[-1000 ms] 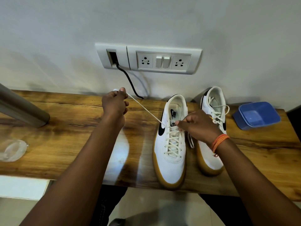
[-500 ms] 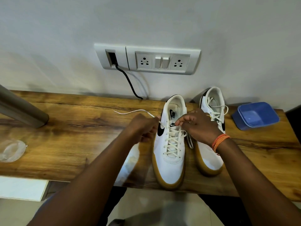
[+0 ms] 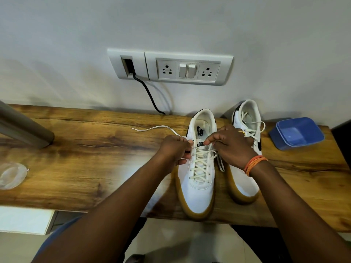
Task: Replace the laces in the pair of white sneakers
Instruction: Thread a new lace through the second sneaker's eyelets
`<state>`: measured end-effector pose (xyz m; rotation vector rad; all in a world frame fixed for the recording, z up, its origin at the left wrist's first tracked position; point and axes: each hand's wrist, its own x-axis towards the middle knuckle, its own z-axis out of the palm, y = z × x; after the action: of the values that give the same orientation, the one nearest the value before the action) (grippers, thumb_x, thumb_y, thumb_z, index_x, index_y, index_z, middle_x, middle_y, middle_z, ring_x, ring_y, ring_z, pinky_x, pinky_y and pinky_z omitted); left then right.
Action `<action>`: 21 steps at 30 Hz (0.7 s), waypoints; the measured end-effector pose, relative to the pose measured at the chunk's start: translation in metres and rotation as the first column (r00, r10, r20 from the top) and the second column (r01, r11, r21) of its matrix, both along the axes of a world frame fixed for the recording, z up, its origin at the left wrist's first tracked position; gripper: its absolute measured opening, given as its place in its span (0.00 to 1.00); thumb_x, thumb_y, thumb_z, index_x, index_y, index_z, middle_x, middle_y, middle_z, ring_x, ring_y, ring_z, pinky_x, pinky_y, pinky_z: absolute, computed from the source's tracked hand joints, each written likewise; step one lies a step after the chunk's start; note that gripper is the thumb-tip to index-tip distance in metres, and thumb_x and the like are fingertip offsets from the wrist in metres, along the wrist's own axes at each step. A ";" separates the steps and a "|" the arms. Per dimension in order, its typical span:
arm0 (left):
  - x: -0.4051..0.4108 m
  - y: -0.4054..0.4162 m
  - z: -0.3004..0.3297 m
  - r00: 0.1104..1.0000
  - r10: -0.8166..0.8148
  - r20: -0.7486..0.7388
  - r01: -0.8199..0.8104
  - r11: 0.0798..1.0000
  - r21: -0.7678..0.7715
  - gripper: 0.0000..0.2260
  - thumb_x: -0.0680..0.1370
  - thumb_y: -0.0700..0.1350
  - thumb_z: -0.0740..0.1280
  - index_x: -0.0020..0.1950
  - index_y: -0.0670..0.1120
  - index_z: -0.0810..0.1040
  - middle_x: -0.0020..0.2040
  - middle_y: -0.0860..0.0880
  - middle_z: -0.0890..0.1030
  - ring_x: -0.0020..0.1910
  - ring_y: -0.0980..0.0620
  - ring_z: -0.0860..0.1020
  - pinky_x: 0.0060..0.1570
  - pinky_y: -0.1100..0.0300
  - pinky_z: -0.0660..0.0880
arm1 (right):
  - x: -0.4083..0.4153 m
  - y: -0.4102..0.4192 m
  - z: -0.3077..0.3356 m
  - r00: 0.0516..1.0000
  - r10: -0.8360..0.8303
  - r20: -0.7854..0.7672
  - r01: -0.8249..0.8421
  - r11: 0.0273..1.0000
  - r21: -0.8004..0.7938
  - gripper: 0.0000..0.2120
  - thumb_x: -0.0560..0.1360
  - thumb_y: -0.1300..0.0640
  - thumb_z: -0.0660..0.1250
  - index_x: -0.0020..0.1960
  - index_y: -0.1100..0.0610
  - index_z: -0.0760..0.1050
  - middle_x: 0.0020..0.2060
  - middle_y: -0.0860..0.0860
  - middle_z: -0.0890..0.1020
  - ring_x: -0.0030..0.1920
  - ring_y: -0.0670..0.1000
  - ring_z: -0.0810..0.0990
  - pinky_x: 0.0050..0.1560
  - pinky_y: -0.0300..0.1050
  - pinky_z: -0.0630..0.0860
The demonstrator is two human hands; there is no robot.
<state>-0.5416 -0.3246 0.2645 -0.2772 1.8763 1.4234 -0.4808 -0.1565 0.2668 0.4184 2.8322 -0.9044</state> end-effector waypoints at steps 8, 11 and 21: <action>-0.023 -0.008 0.006 0.954 0.298 0.026 -0.299 0.950 0.084 0.09 0.83 0.40 0.60 0.45 0.40 0.76 0.34 0.44 0.79 0.28 0.52 0.77 0.32 0.59 0.73 | 0.000 0.004 0.004 0.998 0.051 0.036 -0.052 0.997 0.049 0.20 0.77 0.61 0.61 0.43 0.37 0.80 0.47 0.46 0.72 0.54 0.48 0.74 0.60 0.58 0.65; -0.025 -0.010 0.004 0.942 0.334 0.045 -0.337 0.934 0.121 0.12 0.83 0.41 0.59 0.43 0.39 0.76 0.29 0.45 0.77 0.30 0.48 0.76 0.36 0.55 0.71 | 0.000 0.004 0.002 0.998 0.070 -0.002 -0.070 0.997 0.031 0.21 0.77 0.62 0.61 0.41 0.36 0.79 0.44 0.44 0.70 0.50 0.49 0.75 0.58 0.61 0.69; -0.026 -0.008 0.006 0.935 0.279 0.220 -0.309 0.944 0.113 0.16 0.85 0.47 0.56 0.44 0.42 0.78 0.35 0.48 0.81 0.33 0.53 0.77 0.36 0.58 0.72 | 0.004 -0.004 0.008 0.994 0.091 0.066 -0.089 0.995 -0.038 0.15 0.70 0.57 0.69 0.40 0.35 0.73 0.44 0.46 0.71 0.47 0.49 0.74 0.56 0.59 0.73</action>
<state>-0.5676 -0.3326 0.2700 -0.6292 1.6042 1.6560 -0.4767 -0.1604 0.2744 0.3076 2.7457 -0.9036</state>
